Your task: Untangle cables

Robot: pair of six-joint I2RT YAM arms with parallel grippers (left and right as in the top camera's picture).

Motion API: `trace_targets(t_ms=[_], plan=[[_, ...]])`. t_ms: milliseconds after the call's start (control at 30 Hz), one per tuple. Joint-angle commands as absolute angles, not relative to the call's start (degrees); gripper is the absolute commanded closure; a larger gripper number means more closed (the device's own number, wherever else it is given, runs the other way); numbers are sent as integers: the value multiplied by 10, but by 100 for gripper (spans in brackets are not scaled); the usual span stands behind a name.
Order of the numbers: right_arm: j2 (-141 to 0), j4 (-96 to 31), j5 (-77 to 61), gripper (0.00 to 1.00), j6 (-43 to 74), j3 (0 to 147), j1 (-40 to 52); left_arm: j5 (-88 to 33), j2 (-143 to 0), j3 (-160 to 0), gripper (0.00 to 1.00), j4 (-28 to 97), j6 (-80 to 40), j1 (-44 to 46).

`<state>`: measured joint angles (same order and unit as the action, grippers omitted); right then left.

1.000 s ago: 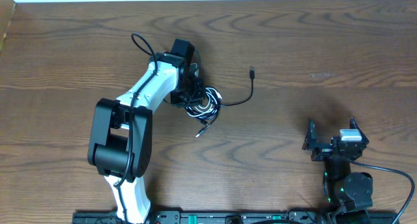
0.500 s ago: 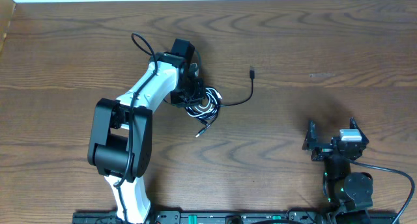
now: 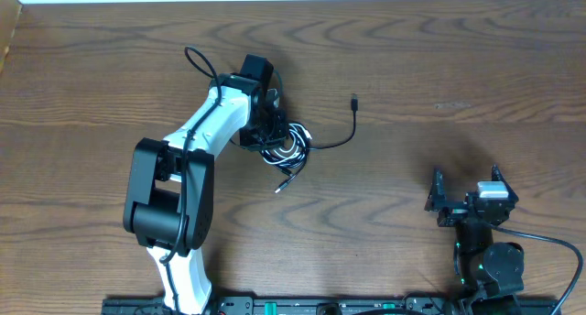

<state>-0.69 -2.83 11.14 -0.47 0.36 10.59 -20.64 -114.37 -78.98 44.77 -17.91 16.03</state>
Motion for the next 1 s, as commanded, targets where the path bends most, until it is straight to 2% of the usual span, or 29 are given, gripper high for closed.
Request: trace_targets(t_ms=[0, 967], plan=[[-5, -31, 112, 1, -3, 3, 110, -201, -1145, -785, 87, 449, -172, 162], [-5, -31, 112, 1, -3, 3, 110, -201, -1145, -785, 87, 448, -172, 162]])
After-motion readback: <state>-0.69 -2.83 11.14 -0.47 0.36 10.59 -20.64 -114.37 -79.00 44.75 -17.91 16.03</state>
